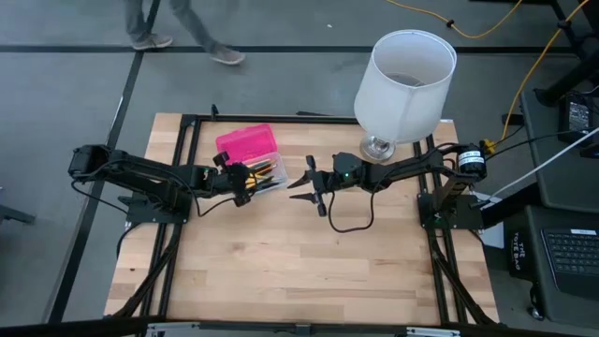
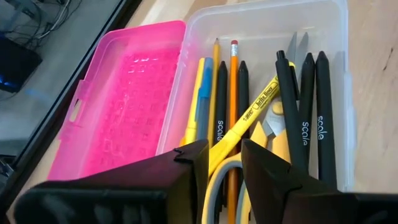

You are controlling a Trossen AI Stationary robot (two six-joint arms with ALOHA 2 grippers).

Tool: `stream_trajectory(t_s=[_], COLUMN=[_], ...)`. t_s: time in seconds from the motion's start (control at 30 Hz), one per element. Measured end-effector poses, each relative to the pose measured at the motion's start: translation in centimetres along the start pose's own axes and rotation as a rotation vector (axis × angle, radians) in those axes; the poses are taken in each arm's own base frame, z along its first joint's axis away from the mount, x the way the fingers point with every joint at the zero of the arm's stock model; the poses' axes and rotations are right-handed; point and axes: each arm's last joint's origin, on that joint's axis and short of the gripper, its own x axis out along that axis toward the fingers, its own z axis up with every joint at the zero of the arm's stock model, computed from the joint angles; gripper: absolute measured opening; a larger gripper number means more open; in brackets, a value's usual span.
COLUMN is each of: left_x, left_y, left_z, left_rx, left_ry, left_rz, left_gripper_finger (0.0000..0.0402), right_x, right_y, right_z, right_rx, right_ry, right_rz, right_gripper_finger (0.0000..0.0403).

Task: Pick & place school supplies into a supply box
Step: Close the pink supply box

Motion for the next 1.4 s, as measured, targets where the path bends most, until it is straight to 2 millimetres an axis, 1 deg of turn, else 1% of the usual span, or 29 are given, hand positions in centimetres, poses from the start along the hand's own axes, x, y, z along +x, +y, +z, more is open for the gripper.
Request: stream_trajectory(t_s=[0.2, 0.97, 1.07, 1.27, 1.4], left_x=[0.0, 0.0, 0.0, -0.1, -0.2], left_y=[0.0, 0.0, -0.2, -0.6, -0.7], left_z=[0.0, 0.2, 0.5, 1.1, 1.5], left_rx=[-0.043, -0.084, -0.098, -0.033, -0.008], left_ry=[0.000, -0.017, -0.040, -0.085, -0.120], left_rz=[0.000, -0.005, -0.042, -0.151, -0.181], left_gripper_finger=[0.0082, 0.0072, 0.0072, 0.0066, 0.0061], right_x=[0.0, 0.0, 0.0, 0.0, 0.0], right_y=[0.0, 0.0, 0.0, 0.0, 0.0], right_z=[0.0, 0.0, 0.0, 0.0, 0.0], right_rx=[0.000, 0.000, 0.000, 0.000, 0.000], right_ry=[0.000, 0.000, 0.000, 0.000, 0.001], right_rz=[0.000, 0.000, 0.000, 0.000, 0.001], right_gripper_finger=[0.0138, 0.0138, 0.0138, 0.0138, 0.0138])
